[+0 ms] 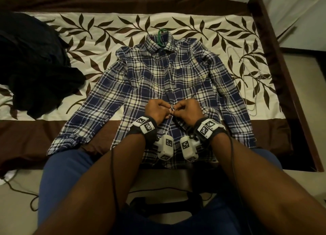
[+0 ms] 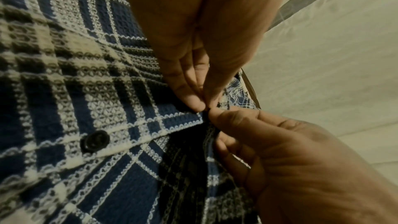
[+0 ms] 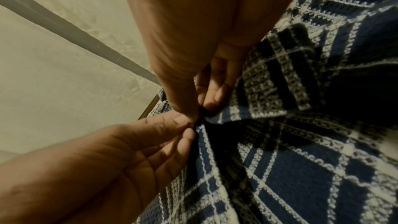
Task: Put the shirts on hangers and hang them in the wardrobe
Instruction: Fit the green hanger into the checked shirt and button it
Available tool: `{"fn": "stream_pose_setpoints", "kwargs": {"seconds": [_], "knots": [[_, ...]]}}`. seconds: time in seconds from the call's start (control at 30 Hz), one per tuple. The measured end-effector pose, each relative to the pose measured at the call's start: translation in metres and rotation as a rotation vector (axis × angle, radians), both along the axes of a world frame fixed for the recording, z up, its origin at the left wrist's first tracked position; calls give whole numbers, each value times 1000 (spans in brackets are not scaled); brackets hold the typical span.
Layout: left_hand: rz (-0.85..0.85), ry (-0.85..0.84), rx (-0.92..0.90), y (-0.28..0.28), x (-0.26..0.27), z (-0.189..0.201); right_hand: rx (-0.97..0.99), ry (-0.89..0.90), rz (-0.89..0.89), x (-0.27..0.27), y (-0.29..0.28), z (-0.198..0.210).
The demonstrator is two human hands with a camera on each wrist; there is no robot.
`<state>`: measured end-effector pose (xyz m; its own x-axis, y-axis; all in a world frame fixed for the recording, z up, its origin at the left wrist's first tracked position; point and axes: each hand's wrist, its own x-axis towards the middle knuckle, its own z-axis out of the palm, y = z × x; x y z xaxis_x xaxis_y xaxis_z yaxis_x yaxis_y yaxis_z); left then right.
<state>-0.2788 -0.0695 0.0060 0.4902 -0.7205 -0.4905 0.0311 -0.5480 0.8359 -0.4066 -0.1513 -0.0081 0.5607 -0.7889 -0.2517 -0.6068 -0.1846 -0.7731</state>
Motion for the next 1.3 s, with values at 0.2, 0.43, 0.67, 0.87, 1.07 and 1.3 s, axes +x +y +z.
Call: {"fn": "stream_pose_setpoints", "kwargs": {"seconds": [0.2, 0.43, 0.67, 0.87, 1.07, 1.3], "knots": [[0, 88, -3, 0, 4, 0, -129, 67, 102, 1, 0, -1], [0, 15, 34, -4, 5, -2, -203, 91, 156, 0, 5, 2], [-25, 21, 67, -13, 2, 4, -294, 140, 122, 0, 12, 1], [-13, 95, 100, -17, 3, 8, -356, 175, 122, 3, 15, -2], [-28, 110, 157, -20, 5, 13, -374, 164, 74, 3, 17, -3], [-7, 54, 149, -21, 3, 11, -404, 189, 66, 8, 23, -4]]}}
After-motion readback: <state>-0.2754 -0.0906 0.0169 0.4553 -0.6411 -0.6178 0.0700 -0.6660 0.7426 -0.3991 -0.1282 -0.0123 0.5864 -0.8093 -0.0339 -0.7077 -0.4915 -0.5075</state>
